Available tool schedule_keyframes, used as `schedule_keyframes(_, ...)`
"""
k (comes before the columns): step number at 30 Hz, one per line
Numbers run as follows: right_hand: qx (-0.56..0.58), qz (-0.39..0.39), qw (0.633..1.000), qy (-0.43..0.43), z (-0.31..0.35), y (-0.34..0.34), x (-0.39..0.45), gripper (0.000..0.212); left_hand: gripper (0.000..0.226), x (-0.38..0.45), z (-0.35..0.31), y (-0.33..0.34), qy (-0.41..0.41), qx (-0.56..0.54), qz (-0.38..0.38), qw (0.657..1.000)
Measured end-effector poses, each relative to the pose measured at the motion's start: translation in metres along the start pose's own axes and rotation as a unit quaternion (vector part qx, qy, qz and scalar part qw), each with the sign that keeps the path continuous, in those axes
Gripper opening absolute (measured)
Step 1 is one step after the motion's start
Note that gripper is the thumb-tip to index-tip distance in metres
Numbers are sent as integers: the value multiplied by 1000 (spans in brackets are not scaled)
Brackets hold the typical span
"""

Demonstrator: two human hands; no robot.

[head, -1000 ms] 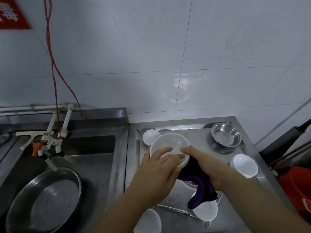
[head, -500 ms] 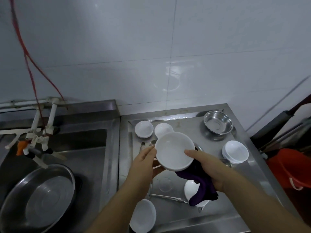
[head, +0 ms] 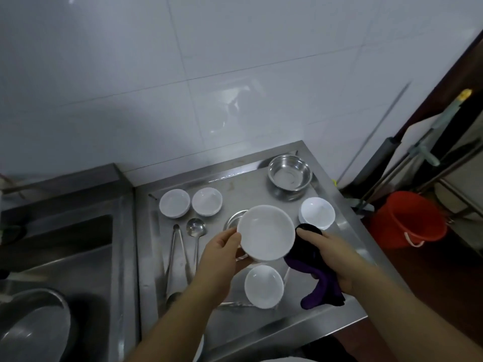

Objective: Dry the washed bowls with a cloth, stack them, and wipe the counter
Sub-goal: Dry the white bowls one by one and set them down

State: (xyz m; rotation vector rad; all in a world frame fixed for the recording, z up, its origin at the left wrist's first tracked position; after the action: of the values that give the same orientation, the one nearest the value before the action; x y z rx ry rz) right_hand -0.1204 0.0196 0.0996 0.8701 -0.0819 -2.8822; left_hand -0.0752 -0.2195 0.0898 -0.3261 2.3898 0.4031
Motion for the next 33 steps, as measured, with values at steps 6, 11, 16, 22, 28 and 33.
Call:
schedule_keyframes(6, -14, 19, 1000, -2, 12, -74, 24, 23, 25, 20, 15, 72, -2, 39, -10, 999)
schedule_keyframes(11, -34, 23, 999, 8, 14, -145, 56, 20, 22, 37, 38, 141, -39, 38, -12, 998)
schedule_keyframes(16, -40, 25, 999, 26, 15, -206, 89, 13, 24, 60, 65, 203, -85, 5, -57, 995)
schedule_keyframes(22, -70, 10, 996, 47, -6, -254, 131, 14, 24, 87, 96, 243, -145, -48, -84, 985)
schedule_keyframes(28, -109, -16, 993, 34, -15, -264, 174, 4, 19, 130, 99, 256, -157, -43, -95, 982)
schedule_keyframes(33, -158, -32, 987, 11, -10, -256, 210, 6, 17, 175, 91, 251, -144, 2, -117, 983)
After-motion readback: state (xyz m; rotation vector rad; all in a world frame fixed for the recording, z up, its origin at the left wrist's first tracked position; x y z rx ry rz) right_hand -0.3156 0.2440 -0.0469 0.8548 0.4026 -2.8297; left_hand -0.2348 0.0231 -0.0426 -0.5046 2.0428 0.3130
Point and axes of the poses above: each hand's wrist, its own x-axis towards the middle knuckle, its own y-axis out of the palm, z = x × y, the point moved 3 cm from there along x, towards the middle knuckle, and after that the axes turned 9 degrees about -y, right-handed, at the moved point
